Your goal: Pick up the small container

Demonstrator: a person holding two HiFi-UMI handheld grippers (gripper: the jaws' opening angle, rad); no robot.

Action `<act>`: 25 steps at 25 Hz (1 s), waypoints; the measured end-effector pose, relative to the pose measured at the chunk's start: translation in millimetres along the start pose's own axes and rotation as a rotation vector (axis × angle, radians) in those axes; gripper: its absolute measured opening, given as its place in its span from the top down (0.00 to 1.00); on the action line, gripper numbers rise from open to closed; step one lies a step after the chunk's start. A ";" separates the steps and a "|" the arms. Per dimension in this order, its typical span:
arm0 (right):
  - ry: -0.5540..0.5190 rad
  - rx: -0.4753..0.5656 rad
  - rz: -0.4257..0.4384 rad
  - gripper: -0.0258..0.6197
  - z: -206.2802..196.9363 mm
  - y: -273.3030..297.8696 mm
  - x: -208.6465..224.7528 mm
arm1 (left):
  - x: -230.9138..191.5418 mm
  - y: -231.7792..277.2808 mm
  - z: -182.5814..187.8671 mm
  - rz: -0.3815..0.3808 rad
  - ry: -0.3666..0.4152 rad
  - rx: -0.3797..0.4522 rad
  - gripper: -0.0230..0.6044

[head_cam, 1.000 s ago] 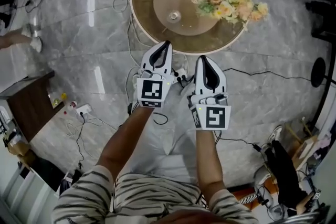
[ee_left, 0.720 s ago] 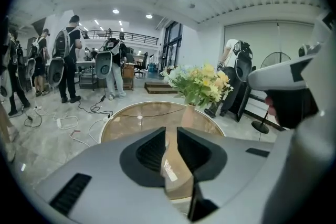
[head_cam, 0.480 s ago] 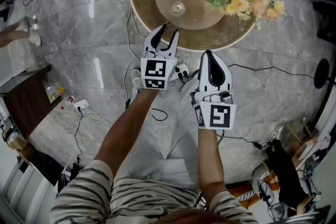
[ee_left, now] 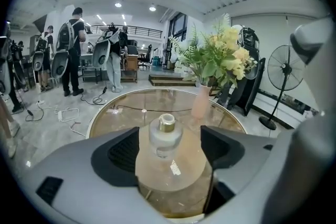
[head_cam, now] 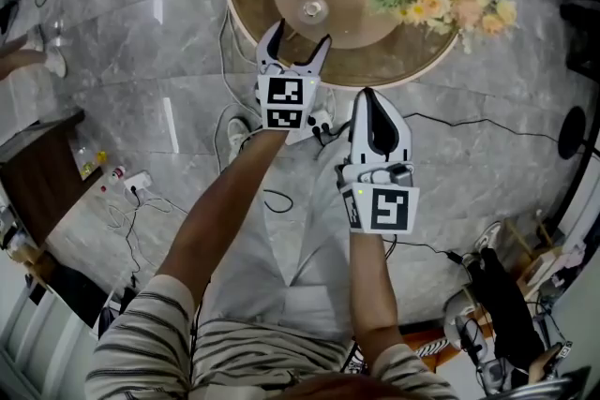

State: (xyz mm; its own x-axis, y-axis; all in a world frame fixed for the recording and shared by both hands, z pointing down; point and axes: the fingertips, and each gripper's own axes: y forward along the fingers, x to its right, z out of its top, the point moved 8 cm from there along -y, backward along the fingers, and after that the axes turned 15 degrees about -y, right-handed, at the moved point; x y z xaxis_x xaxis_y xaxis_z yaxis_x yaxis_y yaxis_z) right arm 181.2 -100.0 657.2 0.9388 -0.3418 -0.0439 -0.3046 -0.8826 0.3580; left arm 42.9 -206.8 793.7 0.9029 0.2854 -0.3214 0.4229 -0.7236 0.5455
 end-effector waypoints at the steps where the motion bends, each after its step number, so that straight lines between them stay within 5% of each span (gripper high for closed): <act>1: 0.001 -0.002 0.003 0.95 -1.3 0.3 -0.5 | -1.6 4.8 -0.5 0.004 0.000 0.000 0.39; 9: 0.004 -0.014 0.015 0.95 -10.0 4.4 -2.9 | -8.2 42.2 -1.9 -0.004 0.030 -0.007 0.31; 25: 0.002 -0.026 0.003 0.95 -8.8 2.6 6.4 | -17.5 80.2 -6.9 0.001 0.041 -0.073 0.33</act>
State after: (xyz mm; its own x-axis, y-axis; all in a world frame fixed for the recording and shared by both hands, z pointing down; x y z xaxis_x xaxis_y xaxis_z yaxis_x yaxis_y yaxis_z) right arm 187.9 -101.7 666.1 0.9383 -0.3433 -0.0406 -0.3029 -0.8730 0.3822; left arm 61.5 -265.5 848.4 0.9050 0.3111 -0.2900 0.4252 -0.6764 0.6014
